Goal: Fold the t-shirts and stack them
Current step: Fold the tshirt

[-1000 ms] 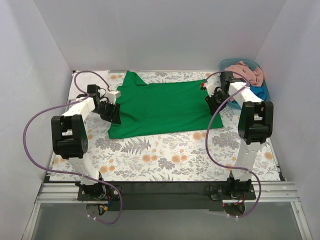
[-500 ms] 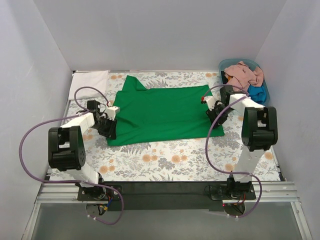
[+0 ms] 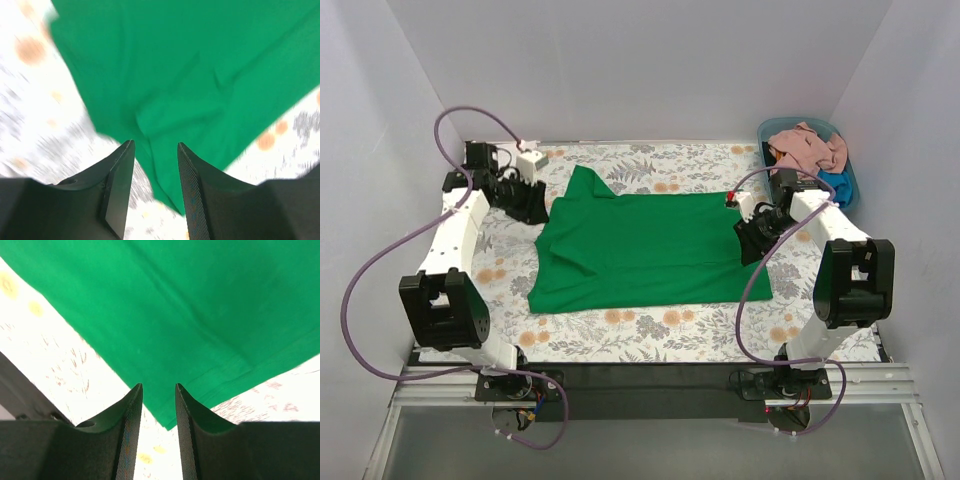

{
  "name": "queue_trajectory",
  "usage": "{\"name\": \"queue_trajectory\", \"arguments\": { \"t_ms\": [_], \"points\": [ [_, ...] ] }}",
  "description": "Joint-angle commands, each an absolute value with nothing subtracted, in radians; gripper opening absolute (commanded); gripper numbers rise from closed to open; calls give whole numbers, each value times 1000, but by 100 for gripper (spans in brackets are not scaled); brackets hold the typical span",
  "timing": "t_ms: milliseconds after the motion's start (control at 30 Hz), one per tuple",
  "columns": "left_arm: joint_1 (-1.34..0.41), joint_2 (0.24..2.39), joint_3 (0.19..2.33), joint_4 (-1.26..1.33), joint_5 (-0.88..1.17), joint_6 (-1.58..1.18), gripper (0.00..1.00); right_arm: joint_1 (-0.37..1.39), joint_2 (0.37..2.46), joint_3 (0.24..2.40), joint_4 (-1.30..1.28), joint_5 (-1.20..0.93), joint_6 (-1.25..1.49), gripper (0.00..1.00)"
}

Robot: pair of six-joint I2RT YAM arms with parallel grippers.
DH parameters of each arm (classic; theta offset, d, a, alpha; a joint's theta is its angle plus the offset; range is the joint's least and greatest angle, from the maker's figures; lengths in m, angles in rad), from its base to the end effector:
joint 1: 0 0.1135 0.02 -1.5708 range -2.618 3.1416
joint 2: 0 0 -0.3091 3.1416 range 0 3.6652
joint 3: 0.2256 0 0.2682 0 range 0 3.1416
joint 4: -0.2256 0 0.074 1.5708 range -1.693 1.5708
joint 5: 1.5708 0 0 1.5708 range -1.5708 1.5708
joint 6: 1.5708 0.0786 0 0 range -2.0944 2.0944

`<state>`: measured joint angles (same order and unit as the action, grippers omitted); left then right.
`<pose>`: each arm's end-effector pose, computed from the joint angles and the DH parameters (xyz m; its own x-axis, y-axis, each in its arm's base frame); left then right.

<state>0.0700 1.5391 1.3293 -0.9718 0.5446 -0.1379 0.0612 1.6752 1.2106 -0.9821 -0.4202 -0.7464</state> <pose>0.3340 -0.0174 0.2960 -0.9329 -0.1833 -0.3100 0.0081 0.8499 -0.5269 0.3283 0.0522 0.2128 -0.6550 -0.6612 -0.3657 -0.7505 0.6256 0.2131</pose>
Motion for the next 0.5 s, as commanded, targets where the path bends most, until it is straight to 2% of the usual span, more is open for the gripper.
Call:
{"name": "queue_trajectory", "arguments": {
  "t_ms": [0, 133, 300, 467],
  "points": [
    [22, 1607, 1492, -1002, 647, -193, 39, 61, 1673, 1284, -1011, -518, -690, 38],
    [-101, 1710, 1533, -931, 540, -311, 36, 61, 1695, 1295, -977, -522, -632, 35],
    [-260, 1712, 1386, -789, 473, -379, 36, 63, 1706, 1256, -914, -505, -595, 34],
    [-342, 1782, 1361, -727, 370, -414, 36, 61, 1729, 1221, -879, -483, -575, 34]
  ]
}}
